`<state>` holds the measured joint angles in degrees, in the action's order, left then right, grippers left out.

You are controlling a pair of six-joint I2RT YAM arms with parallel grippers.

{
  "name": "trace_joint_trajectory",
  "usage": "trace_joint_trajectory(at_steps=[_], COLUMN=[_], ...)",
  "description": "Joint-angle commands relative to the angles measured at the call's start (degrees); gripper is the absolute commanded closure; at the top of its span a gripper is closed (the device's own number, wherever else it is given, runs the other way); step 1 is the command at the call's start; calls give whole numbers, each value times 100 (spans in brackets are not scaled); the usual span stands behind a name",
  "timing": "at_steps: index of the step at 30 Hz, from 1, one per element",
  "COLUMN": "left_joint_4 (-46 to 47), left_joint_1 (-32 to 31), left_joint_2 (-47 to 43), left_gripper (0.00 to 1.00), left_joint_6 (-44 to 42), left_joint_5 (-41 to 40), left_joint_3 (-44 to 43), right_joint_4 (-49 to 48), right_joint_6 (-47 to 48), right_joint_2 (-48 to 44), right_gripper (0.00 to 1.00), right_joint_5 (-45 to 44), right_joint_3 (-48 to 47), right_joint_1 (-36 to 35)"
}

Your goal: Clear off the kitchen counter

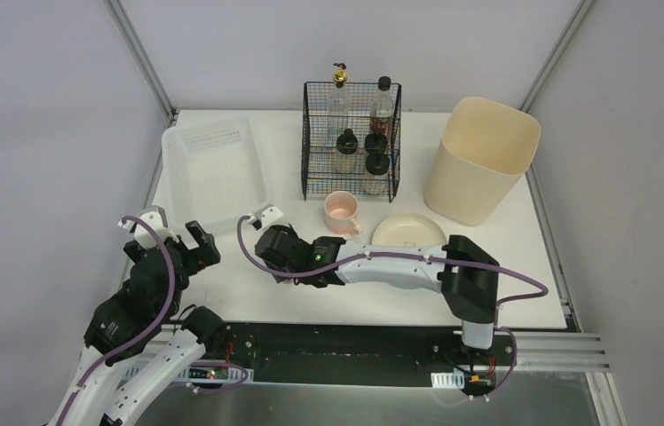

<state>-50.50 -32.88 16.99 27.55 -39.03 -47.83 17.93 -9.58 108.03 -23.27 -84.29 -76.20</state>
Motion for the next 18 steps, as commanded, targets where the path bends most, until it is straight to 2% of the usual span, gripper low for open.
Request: trace_joint_trajectory(at_steps=[1, 8, 18], left_joint_4=[-40, -43, -41], left_joint_1=[71, 72, 71], left_joint_2=[22, 14, -4], left_gripper=[0, 0, 0], left_joint_6=[-4, -4, -4], left_joint_5=[22, 31, 27], left_joint_3=[-108, -107, -103], right_joint_4=[153, 423, 465], right_joint_6=[65, 455, 834], right_joint_2=[-800, -1305, -1546], right_gripper=[68, 70, 76], right_joint_5=[-316, -949, -928], right_joint_3=[-209, -288, -690], right_joint_1=[-39, 56, 1029])
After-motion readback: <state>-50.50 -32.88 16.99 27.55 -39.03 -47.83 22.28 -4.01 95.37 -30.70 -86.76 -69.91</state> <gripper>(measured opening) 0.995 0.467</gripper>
